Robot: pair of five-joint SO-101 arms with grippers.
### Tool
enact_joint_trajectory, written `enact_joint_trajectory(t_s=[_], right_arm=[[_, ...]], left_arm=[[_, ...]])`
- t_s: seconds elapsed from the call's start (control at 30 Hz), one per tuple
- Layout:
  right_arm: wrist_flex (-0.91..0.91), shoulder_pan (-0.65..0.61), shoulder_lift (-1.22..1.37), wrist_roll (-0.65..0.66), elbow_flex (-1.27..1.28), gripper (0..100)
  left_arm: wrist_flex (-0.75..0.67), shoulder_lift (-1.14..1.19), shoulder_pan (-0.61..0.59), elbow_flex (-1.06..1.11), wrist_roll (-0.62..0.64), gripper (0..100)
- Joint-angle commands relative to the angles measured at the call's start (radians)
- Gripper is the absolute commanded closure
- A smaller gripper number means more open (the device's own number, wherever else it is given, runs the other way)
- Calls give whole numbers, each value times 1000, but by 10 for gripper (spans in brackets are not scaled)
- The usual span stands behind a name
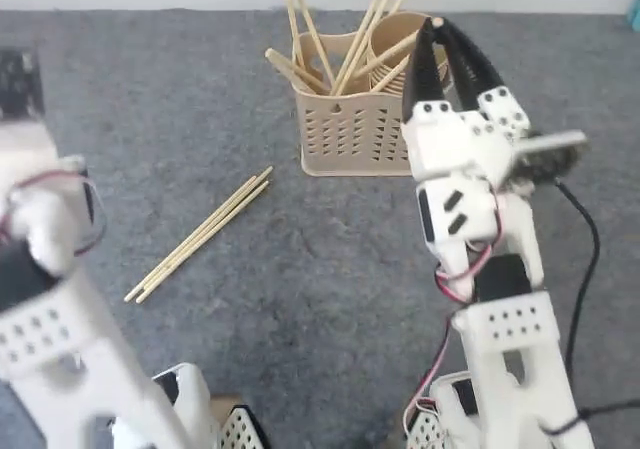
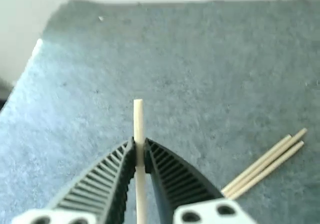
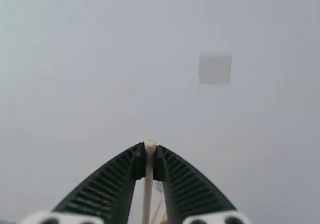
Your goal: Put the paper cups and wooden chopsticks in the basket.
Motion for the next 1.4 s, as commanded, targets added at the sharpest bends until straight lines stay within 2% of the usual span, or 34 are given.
enact_joint_trajectory(t_s=[0.0,0.17,0.33,0.4,0.53,0.67,0.8,0.87,1.0,1.07,1.17,1.27,1.37], right_arm=[[15,5,31,5,-80,991],[16,-21,79,12,-87,985],[18,-77,116,12,-87,860],[41,-87,110,12,-87,843],[189,-85,-10,6,-103,843],[450,-84,-252,0,-98,844],[779,-82,-483,-112,-97,845],[929,-82,-572,-127,-97,854],[1156,-82,-687,-127,-97,990],[1260,-82,-734,-129,-80,980],[1339,-85,-802,-121,17,991],[1346,-85,-866,-46,157,991],[1348,-93,-926,-17,189,991]], left_arm=[[-104,-183,-2,110,-2,988],[-163,-313,-2,191,31,988],[-184,-334,-3,193,77,988],[-192,-336,-2,191,98,988],[-285,-336,-2,193,192,988],[-399,-341,14,193,324,988],[-557,-342,101,200,408,988],[-661,-342,153,200,465,988],[-865,-342,230,199,523,988],[-961,-341,265,199,522,988],[-1071,-334,328,193,522,988],[-1149,-334,434,191,520,988],[-1206,-331,559,191,448,988]])
